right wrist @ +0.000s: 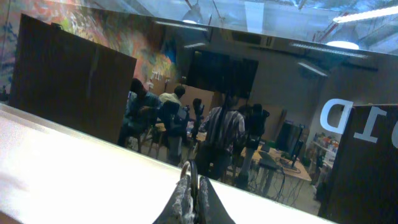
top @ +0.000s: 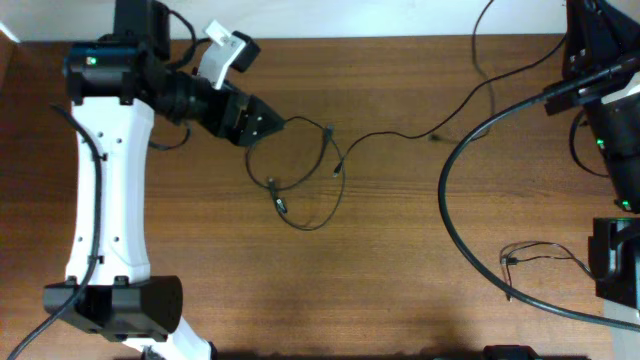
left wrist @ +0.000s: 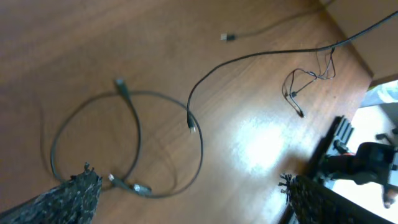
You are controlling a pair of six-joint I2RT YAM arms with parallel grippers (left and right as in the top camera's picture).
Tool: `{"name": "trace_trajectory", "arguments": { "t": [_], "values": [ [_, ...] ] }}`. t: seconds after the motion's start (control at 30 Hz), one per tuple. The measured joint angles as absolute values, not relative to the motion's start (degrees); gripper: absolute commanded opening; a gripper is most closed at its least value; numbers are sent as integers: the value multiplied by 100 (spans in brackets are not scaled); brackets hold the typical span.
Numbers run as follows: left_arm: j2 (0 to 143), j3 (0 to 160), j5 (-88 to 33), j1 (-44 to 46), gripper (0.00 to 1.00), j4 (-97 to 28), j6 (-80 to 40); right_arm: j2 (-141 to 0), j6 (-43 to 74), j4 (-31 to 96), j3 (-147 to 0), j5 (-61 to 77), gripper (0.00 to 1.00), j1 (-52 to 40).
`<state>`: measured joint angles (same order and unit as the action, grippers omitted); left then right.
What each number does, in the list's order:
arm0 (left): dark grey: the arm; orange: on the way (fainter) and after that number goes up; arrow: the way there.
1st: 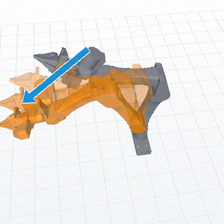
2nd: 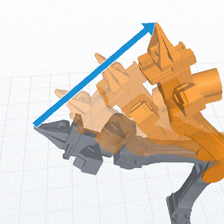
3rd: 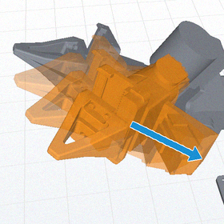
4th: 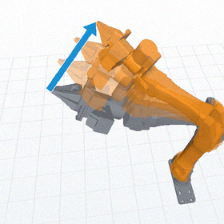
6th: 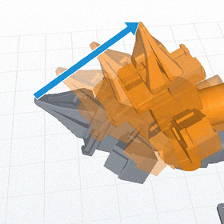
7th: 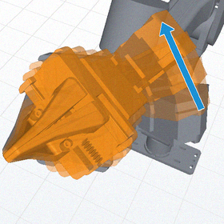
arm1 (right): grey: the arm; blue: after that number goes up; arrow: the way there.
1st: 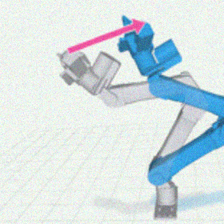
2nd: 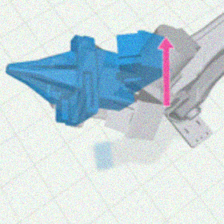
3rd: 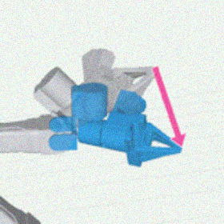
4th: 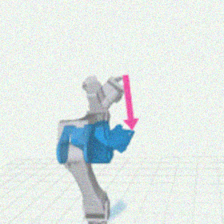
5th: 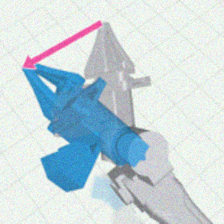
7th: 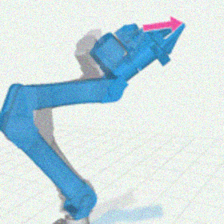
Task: Untangle cables
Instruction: 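Reach the left gripper down to the cable pile near a USB plug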
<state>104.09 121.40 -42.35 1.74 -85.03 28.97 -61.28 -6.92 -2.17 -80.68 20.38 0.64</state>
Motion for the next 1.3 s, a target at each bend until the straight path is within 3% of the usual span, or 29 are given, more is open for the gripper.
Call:
{"name": "trace_trajectory", "arguments": {
  "t": [0.1,0.2,0.33,0.53,0.7,0.87,1.0,1.1,1.3],
  "values": [
    [10449,12140,-3778,650,99,-7891,2637,-6128,-722,-64,-8066,2043,4,64],
    [10851,12147,-2403,1109,99,-7242,1267,-6128,-727,64,-8066,2062,4,64],
    [11719,12147,-1634,1433,99,-6864,318,-6128,-729,189,-8066,2198,4,64],
    [12733,12145,-1068,1752,99,-6692,-257,-6130,-731,392,-8068,2344,4,64],
    [12877,12145,-137,1815,99,-7282,-327,-6128,-729,410,-8068,2344,4,64],
    [13019,12145,-379,1815,99,-7083,-287,-6128,-729,434,-8068,2344,4,64],
    [13019,12145,-1892,1822,99,-6643,25,-6128,-731,475,-8068,2344,4,64],
    [13019,12145,-2307,1822,99,-6346,202,-6139,-729,502,-8068,2344,4,64],
    [13292,12151,-950,2130,99,-6097,-32,-6241,-731,558,-8066,2346,4,64]
  ]
}}
